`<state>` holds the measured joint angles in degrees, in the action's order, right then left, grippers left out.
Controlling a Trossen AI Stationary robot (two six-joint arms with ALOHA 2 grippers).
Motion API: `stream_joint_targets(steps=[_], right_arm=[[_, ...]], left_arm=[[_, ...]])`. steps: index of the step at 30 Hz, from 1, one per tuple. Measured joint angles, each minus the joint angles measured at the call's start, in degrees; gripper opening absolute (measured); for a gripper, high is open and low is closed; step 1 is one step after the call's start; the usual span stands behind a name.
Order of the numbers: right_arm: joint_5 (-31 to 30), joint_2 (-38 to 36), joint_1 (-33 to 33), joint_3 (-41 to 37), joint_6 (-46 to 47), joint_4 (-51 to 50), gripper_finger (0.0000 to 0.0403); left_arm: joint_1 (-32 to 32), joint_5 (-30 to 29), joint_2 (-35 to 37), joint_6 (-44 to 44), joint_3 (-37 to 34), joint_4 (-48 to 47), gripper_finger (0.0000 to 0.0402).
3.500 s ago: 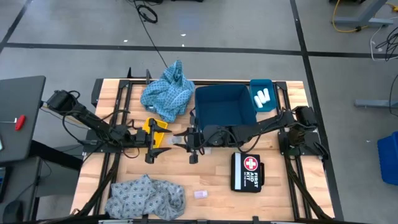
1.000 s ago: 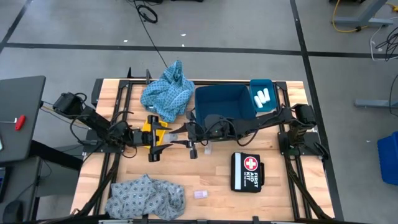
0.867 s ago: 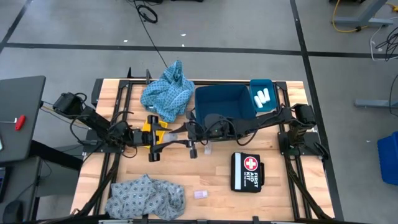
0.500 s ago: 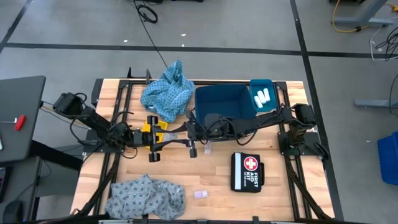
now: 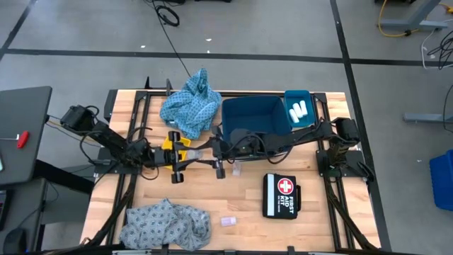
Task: Pick & place medical supplies in basket/bin
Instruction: Put the bottom right transparent pill bottle into the yellow bin
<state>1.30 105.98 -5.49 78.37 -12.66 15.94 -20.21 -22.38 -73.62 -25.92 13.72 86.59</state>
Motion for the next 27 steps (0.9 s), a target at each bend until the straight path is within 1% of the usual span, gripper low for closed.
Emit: stream_joint_targets(steps=[3,5,8,12,17,24,26,27], right_arm=[[-2.5,0.1,0.0,0.0,1.3,-2.6,0.0260],[-4.2,0.1,-0.1,-0.1,1.5,-4.7,0.0274],[-4.7,0.1,-0.1,-0.1,1.7,-7.8,0.0275],[-5.2,0.1,-1.1,-0.1,1.8,-10.9,0.0262],[-5.0,0.1,-2.9,-0.1,1.9,-13.2,0.0244],[-5.1,0.1,-4.6,-0.1,1.9,-16.5,0.0233],[-5.1,0.1,-5.0,-0.1,1.9,-17.3,0.0233],[-5.0,0.1,-5.1,-0.1,2.1,-17.7,0.0233]], left_arm=[[0.0,-0.9,0.1,-0.2,0.0,0.4,0.0151],[0.0,-1.0,0.1,-0.3,0.0,0.2,0.0151],[0.0,-2.3,0.1,-0.4,0.0,-0.4,0.0151],[-0.2,-5.1,0.1,-0.5,0.0,-3.1,0.0151],[-2.7,-12.6,0.1,-1.5,0.0,-7.6,0.0151],[-8.7,-27.3,0.1,-1.7,0.0,-12.7,0.0151],[-10.6,-31.9,0.3,-1.0,0.0,-14.3,0.0151],[-11.6,-33.3,0.6,0.0,0.0,-15.4,0.0151]])
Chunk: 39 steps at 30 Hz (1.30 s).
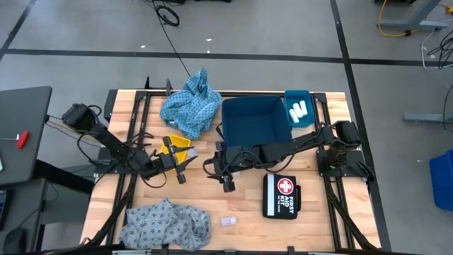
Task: Pick & place medical supplies in basket/bin
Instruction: Put the bottom right transparent pill bottle into the yellow bin
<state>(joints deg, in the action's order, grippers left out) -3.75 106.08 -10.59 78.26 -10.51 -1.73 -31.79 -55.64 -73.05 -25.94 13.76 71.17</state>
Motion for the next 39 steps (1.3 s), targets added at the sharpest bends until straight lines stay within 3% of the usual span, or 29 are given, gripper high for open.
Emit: stream_joint_targets(steps=[4,12,17,28,31,39], right_arm=[[0.9,0.0,-0.3,0.0,0.9,-1.1,0.0233],[2.6,0.0,-0.5,0.0,1.6,-1.5,0.0233],[3.8,0.0,-0.5,0.0,1.9,-1.5,0.0233],[4.1,0.0,-0.5,0.0,2.1,-2.5,0.0233],[4.3,0.0,-0.5,0.0,2.1,-3.2,0.0233],[4.4,0.0,-0.5,0.0,2.4,-4.6,0.0233]], left_arm=[[-3.1,0.4,1.0,5.5,-0.3,-3.7,0.0151],[-3.6,25.0,3.3,18.1,-2.8,-5.6,0.0151],[-0.9,33.0,3.6,22.6,-5.7,-5.5,0.0151],[10.7,33.4,8.3,31.5,-13.3,-5.8,0.0151],[13.8,32.4,10.0,33.7,-13.2,-12.6,0.0151],[20.4,31.0,10.7,40.5,-13.2,-17.8,0.0151]])
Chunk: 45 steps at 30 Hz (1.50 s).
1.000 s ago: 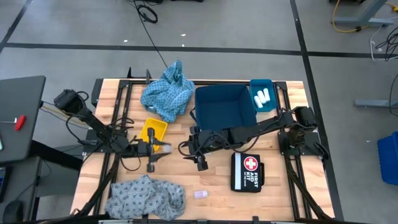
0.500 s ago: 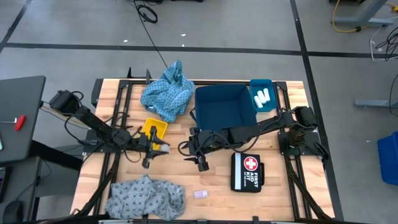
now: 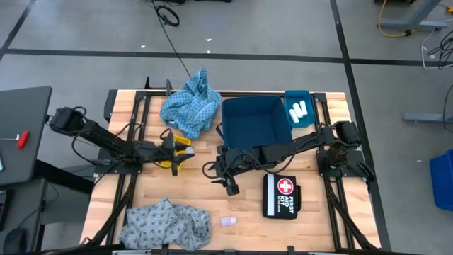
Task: Pick & place medical supplies in basket/bin
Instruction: Put the bottom right transparent pill bottle into the yellow bin
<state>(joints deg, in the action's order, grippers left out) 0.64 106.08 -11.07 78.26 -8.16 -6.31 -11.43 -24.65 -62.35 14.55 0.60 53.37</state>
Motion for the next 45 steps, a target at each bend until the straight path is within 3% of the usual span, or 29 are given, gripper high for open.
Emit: stream_joint_targets(steps=[10,21,27,32,45], right_arm=[[0.9,0.0,-0.1,0.0,0.1,0.0,0.0233],[1.4,0.0,-0.1,0.0,-0.3,-1.2,0.0233],[1.9,0.0,-0.1,0.0,-0.2,-2.5,0.0233],[2.4,0.0,-0.1,0.0,-0.2,-2.5,0.0233],[3.6,0.0,-0.3,0.0,0.4,-4.1,0.0233]], left_arm=[[3.7,-3.6,0.0,1.7,7.0,-12.1,0.0151],[2.3,-14.1,0.6,10.6,28.2,-61.2,0.0151],[1.7,-13.9,0.6,18.6,32.7,-79.5,0.0151],[0.9,-11.4,0.2,24.7,31.6,-85.7,0.0151],[0.5,-1.8,0.2,26.5,27.6,-84.8,0.0151]])
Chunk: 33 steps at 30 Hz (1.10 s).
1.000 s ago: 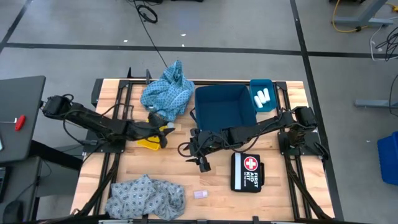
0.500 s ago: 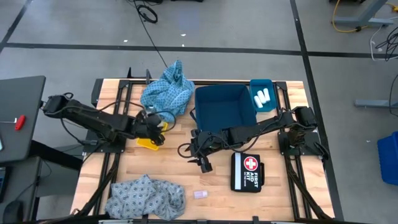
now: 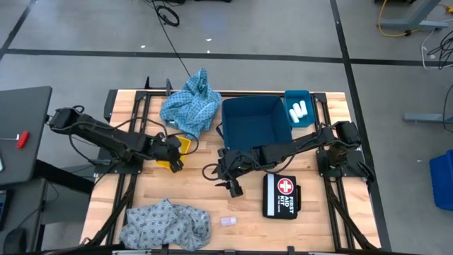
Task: Pick & place medical supplies in basket/bin
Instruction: Put the bottom right transparent pill bottle into the yellow bin, then put the top transparent pill bottle into the yellow bin
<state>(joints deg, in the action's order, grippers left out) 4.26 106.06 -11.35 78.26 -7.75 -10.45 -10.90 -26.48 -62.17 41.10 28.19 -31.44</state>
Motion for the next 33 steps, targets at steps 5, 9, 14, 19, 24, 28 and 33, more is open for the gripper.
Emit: stream_joint_targets(steps=[5,9,14,19,24,28,33], right_arm=[[0.3,0.0,-0.5,0.0,0.5,-1.8,0.0233],[0.3,0.0,-0.9,0.0,1.1,-2.9,0.0233],[0.3,0.0,-1.5,0.0,1.2,-3.5,0.0233],[-0.5,0.0,-2.1,0.0,1.0,-5.1,0.0233],[-1.5,0.0,-3.3,0.0,0.9,-11.2,0.0233],[-1.6,0.0,-5.3,0.0,0.9,-14.4,0.0233],[-5.3,0.0,-7.9,0.0,0.1,-17.3,0.0233]], left_arm=[[0.0,0.6,0.0,-0.3,-0.4,0.0,0.0166],[0.0,-2.2,0.0,-0.5,-0.4,0.1,0.0259],[0.0,-2.4,0.0,-0.7,-0.4,0.4,0.0331],[0.0,-3.4,0.0,-1.5,-0.4,2.5,0.0337],[-1.0,-5.2,0.0,-9.6,-0.4,13.2,0.0330],[-2.9,-5.6,0.0,-21.2,-0.4,27.6,0.0329],[-5.3,-2.8,0.0,-34.2,-0.4,43.0,0.0329]])
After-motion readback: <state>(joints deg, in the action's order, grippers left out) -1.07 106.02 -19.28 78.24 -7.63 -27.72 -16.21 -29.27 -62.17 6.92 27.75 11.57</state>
